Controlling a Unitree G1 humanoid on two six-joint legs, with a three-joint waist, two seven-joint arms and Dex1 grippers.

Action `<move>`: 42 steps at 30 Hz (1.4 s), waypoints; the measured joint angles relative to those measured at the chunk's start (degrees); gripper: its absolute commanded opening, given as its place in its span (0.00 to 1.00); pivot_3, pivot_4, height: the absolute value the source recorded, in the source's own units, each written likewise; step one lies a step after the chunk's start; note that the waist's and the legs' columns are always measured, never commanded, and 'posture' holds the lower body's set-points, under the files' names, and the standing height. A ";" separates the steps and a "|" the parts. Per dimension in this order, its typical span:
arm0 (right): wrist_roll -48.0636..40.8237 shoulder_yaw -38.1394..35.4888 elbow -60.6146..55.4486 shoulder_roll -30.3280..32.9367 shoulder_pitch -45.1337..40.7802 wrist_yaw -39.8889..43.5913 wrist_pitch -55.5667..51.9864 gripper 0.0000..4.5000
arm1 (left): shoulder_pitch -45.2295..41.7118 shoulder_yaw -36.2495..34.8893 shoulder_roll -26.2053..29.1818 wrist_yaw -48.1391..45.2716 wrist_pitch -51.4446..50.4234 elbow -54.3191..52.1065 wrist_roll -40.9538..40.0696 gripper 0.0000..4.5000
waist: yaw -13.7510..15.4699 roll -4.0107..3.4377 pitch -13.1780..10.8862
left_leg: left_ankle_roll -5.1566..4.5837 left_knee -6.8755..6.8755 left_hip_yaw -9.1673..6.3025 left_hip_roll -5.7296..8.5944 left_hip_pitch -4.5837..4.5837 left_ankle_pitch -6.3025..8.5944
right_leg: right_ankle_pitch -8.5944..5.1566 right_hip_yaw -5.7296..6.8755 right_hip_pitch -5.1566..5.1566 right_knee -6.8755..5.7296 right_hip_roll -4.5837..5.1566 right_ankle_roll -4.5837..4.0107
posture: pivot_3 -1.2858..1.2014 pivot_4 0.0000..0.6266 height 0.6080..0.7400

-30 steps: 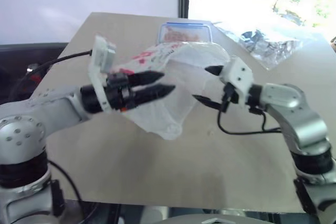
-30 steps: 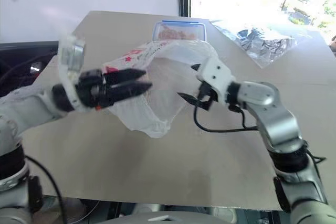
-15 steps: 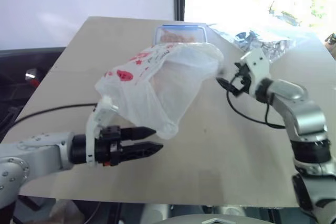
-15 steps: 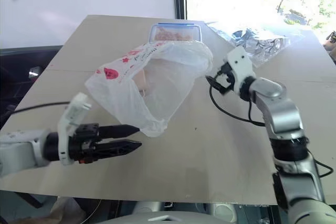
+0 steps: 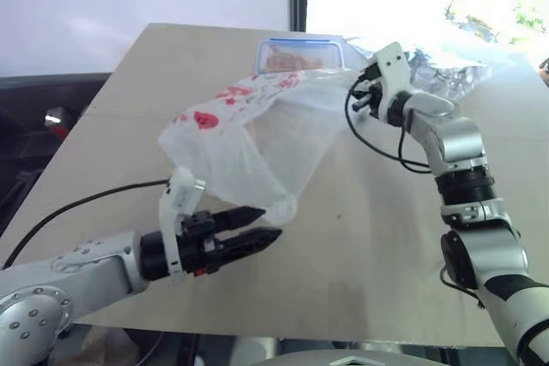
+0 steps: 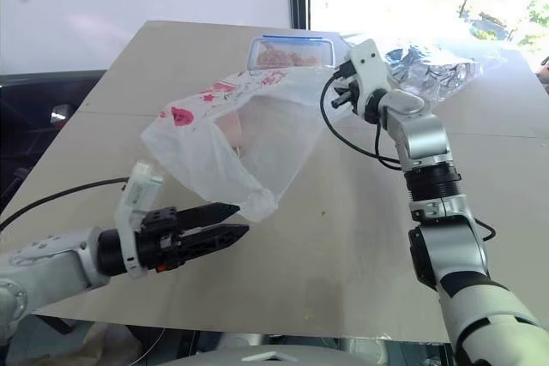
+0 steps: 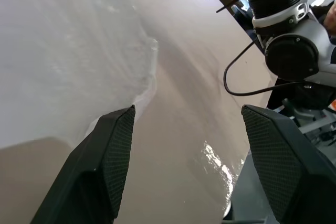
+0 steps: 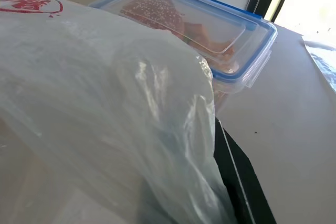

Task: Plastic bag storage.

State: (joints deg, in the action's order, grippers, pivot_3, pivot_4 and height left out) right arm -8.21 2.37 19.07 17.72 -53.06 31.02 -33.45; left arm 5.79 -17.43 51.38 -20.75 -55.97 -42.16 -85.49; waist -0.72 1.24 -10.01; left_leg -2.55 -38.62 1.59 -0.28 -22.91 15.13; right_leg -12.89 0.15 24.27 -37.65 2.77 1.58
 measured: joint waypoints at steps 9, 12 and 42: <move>-0.08 0.69 -3.74 -0.25 0.11 -0.15 -2.49 0.01 | -13.40 14.69 -14.08 12.51 1.87 7.98 14.19 0.76 | 0.00 -0.02 -0.01 | -0.04 0.01 -0.03 0.03 0.00 0.01 | 0.01 -0.01 0.00 -0.02 -0.09 0.03 | 0.52 0.24 1.00; -0.08 0.81 -4.70 -0.37 0.18 -0.24 -2.92 0.01 | -15.59 16.86 -16.90 13.52 1.90 8.76 17.82 0.76 | -0.03 -0.02 -0.01 | 0.03 0.03 -0.01 0.03 0.00 -0.03 | 0.02 -0.01 0.01 -0.02 -0.08 0.03 | 0.52 0.24 1.00; -20.18 -23.73 -6.51 24.64 -20.92 -4.17 -24.44 0.00 | -73.48 2.64 -11.73 2.21 10.44 63.48 3.63 0.02 | 1.43 -0.26 -0.31 | -0.12 -0.36 -0.27 0.19 -1.09 0.05 | 0.07 0.47 0.50 0.47 -0.25 0.21 | 0.52 0.24 1.00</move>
State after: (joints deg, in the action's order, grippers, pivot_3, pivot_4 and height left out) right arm -28.39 -21.35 12.57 42.36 -73.98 26.86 -57.89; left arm -67.69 -14.80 39.64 -18.53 -45.53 21.32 -81.86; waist 0.71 0.99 -10.32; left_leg -2.68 -38.98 1.32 -0.09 -24.00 15.19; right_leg -12.82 0.63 24.77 -37.18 2.52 1.79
